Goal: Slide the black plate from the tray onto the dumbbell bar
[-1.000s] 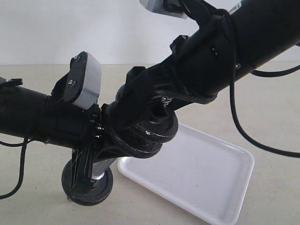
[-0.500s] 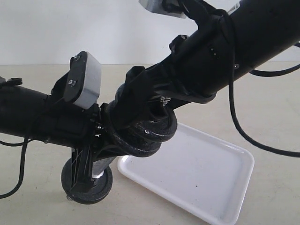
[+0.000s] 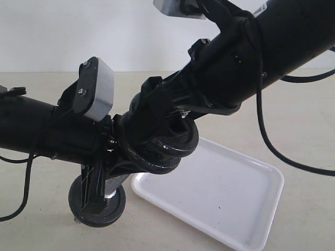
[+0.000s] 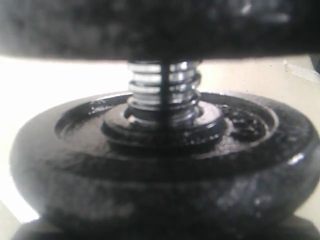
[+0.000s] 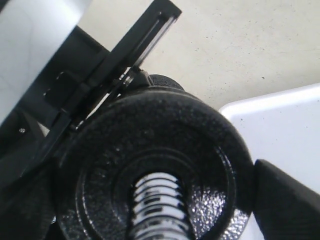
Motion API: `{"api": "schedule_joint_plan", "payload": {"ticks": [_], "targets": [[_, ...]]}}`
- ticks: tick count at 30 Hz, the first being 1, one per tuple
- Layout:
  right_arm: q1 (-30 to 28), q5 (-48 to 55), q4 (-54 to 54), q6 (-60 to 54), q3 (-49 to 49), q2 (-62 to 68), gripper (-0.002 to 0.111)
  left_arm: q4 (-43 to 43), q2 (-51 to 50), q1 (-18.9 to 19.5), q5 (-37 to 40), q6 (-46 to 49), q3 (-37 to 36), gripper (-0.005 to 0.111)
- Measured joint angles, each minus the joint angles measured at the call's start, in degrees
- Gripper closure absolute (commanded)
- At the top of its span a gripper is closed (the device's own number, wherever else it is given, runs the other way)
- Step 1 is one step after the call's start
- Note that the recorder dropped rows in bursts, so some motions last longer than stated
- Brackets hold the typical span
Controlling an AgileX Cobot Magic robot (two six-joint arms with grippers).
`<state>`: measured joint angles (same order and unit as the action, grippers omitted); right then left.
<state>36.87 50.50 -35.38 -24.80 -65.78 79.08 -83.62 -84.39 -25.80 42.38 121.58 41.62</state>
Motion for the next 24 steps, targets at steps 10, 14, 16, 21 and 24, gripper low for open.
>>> {"api": "schedule_joint_plan", "payload": {"ticks": [10, 14, 16, 21, 24], "targets": [[0.2, -3.4, -1.2, 0.0, -0.4, -0.5, 0.023, 0.6, 0.0, -0.1, -0.7, -0.1, 0.0, 0.102], [0.2, -3.9, -1.8, 0.0, -0.6, -0.7, 0.023, 2.6, -0.6, -0.1, -2.7, -0.1, -0.1, 0.102], [0.2, -4.0, -1.8, 0.0, -0.6, -0.7, 0.023, 3.0, -0.9, -0.1, -4.1, -0.1, -0.1, 0.102], [0.2, -5.7, -0.4, 0.0, -0.8, -0.7, 0.023, 3.0, -0.9, -0.1, -6.1, -1.3, -0.1, 0.102], [0.2, -6.7, 0.5, 0.0, -0.8, -0.7, 0.023, 3.0, -0.9, -0.1, -6.9, -2.2, -0.1, 0.102]]}}
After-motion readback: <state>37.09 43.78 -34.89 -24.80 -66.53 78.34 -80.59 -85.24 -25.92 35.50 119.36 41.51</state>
